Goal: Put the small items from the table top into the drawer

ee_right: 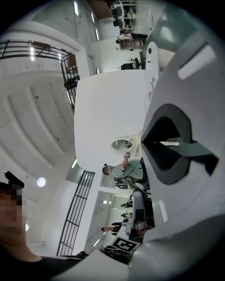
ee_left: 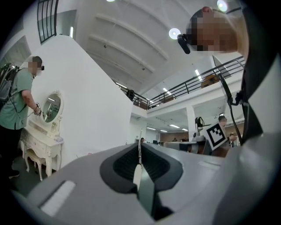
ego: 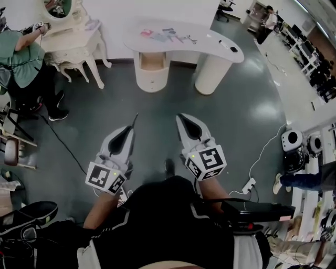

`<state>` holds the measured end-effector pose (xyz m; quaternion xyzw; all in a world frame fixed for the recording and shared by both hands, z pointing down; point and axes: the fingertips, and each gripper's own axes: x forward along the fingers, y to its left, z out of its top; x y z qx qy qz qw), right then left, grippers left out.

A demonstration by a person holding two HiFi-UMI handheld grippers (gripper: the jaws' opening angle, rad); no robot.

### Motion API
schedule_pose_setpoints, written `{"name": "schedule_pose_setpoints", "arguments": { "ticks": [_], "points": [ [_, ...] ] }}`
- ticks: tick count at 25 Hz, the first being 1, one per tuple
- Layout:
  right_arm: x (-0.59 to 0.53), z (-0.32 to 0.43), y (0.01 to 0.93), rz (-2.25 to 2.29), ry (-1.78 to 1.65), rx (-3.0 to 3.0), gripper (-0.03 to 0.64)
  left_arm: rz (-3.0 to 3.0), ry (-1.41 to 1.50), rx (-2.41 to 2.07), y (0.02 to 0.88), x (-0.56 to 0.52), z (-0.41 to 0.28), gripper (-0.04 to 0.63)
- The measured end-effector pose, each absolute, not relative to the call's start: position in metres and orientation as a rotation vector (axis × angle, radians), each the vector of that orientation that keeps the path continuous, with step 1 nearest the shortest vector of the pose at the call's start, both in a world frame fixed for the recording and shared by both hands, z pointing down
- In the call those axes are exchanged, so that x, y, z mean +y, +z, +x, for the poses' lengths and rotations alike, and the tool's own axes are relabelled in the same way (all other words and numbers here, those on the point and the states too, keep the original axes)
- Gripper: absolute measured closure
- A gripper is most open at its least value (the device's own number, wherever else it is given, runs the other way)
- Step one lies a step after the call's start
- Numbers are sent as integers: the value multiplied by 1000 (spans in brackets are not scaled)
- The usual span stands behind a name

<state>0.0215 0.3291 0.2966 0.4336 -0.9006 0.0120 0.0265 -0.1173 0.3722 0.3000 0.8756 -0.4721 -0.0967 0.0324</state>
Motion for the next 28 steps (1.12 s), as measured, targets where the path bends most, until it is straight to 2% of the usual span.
{"name": "schedule_pose_setpoints", "arguments": {
  "ticks": [9,28],
  "points": [
    [249,34,289,1329,60,-2851,614,2683,-276,-1505,293,302,-107,577],
    [144,105,284,1208,10,-2925,614,2653,-203,-1604,284,204,-35,577]
  ]
}}
